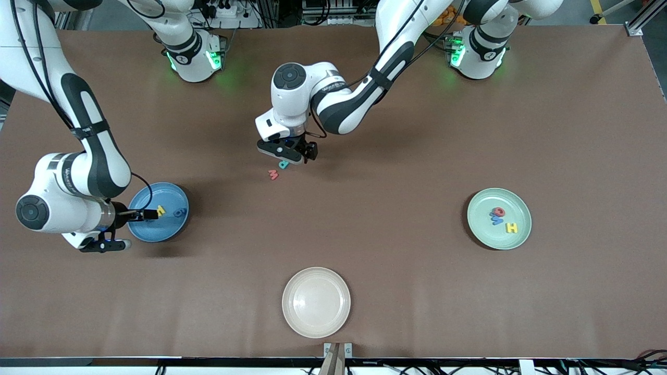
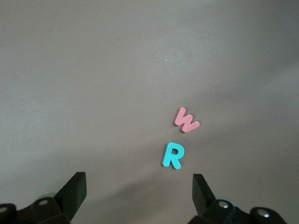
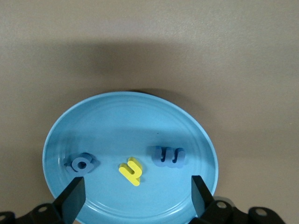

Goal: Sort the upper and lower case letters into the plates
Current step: 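Grasp the teal R with the left gripper while the right gripper releases the m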

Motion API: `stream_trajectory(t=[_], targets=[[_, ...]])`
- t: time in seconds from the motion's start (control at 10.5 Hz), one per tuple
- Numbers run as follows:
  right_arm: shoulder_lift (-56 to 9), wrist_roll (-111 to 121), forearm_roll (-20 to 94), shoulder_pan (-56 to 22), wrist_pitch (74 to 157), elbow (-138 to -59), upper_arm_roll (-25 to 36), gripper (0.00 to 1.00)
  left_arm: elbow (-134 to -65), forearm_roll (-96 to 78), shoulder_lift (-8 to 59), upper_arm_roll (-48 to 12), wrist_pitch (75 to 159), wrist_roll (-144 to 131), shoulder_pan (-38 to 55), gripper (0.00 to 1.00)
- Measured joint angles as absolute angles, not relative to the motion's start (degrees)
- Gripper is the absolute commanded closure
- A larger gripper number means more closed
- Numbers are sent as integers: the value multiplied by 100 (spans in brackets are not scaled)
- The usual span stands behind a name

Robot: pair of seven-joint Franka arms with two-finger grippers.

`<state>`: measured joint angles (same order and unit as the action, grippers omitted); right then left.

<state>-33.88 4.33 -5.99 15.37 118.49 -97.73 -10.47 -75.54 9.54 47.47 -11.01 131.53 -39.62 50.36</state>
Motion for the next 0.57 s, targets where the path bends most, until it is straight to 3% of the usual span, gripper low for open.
stream_trajectory(t=[0.57], targets=[[-3410, 385, -597, 1569, 11874, -9771, -1021, 0, -7503, 954, 5379, -1101, 13791, -3240, 5222, 0]])
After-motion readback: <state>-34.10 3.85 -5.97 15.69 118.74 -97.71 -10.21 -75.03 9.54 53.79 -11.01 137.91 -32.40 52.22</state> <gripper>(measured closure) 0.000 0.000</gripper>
